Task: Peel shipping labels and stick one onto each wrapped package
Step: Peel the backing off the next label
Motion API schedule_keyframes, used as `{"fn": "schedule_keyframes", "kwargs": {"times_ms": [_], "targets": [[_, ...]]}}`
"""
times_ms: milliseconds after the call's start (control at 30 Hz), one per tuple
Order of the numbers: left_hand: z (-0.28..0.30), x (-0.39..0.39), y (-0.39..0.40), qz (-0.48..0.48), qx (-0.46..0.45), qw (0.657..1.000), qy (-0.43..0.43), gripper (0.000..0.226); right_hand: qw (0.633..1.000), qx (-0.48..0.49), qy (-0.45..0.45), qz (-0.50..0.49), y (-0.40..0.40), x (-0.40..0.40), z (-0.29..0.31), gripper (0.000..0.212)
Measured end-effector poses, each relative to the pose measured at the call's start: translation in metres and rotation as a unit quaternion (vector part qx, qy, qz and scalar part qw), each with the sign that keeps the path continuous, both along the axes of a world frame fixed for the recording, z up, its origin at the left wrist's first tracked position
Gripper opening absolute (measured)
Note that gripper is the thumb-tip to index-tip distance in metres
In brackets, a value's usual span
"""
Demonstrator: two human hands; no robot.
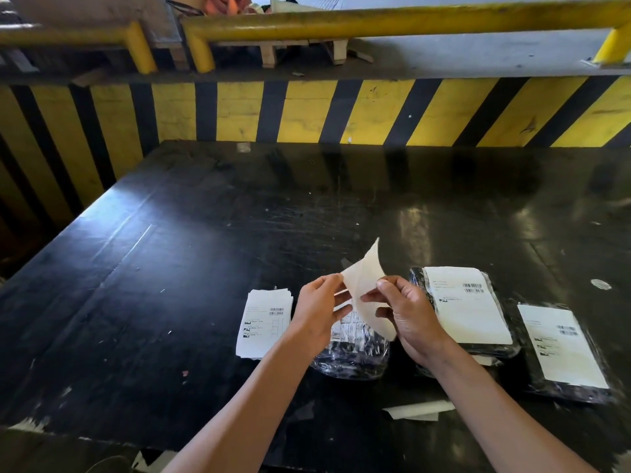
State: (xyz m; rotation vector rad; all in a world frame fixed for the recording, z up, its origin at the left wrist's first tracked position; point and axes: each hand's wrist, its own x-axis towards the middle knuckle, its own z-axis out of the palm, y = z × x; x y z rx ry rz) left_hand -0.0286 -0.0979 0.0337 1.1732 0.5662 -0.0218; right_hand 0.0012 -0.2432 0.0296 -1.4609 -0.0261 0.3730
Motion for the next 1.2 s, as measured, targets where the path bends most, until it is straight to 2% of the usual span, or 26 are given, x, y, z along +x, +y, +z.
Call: {"fn": "schedule_keyframes", "kwargs": {"times_ms": [200, 533, 733, 867, 967, 1033, 1100, 1200], "targets": [[-0.013, 0.010, 0.018, 0.090, -0.018, 0.994, 0.061, 0.018, 0.994, -0.089, -0.044, -0.041, -0.013, -0.001, -0.005, 0.015], [-0.024, 0.018, 0.073, 0.222, -0.073, 0.966, 0.110, 0.016, 0.988, -0.117, -0.055, -0.086, -0.031, -0.005, -0.010, 0.013], [-0.022, 0.018, 0.104, 0.296, -0.084, 0.944, 0.120, 0.018, 0.982, -0.099, -0.058, -0.148, -0.047, -0.004, -0.004, 0.013], [-0.016, 0.014, 0.122, 0.330, -0.093, 0.935, 0.089, 0.016, 0.982, 0.011, -0.034, -0.186, -0.069, 0.005, 0.006, 0.017], [-0.010, 0.014, 0.122, 0.316, -0.101, 0.942, 0.040, 0.012, 0.989, 0.073, -0.024, -0.123, -0.083, 0.007, 0.018, 0.021], [-0.004, 0.014, 0.114, 0.298, -0.095, 0.950, 0.008, 0.012, 0.998, 0.058, -0.027, -0.031, -0.090, 0.004, 0.021, 0.015], [0.003, 0.015, 0.102, 0.269, -0.068, 0.961, -0.017, 0.014, 0.995, -0.020, -0.041, 0.091, -0.094, -0.003, 0.021, 0.019], [0.013, 0.014, 0.082, 0.213, -0.028, 0.975, -0.053, 0.014, 0.958, -0.153, -0.046, 0.240, -0.086, -0.020, 0.013, 0.015]]}}
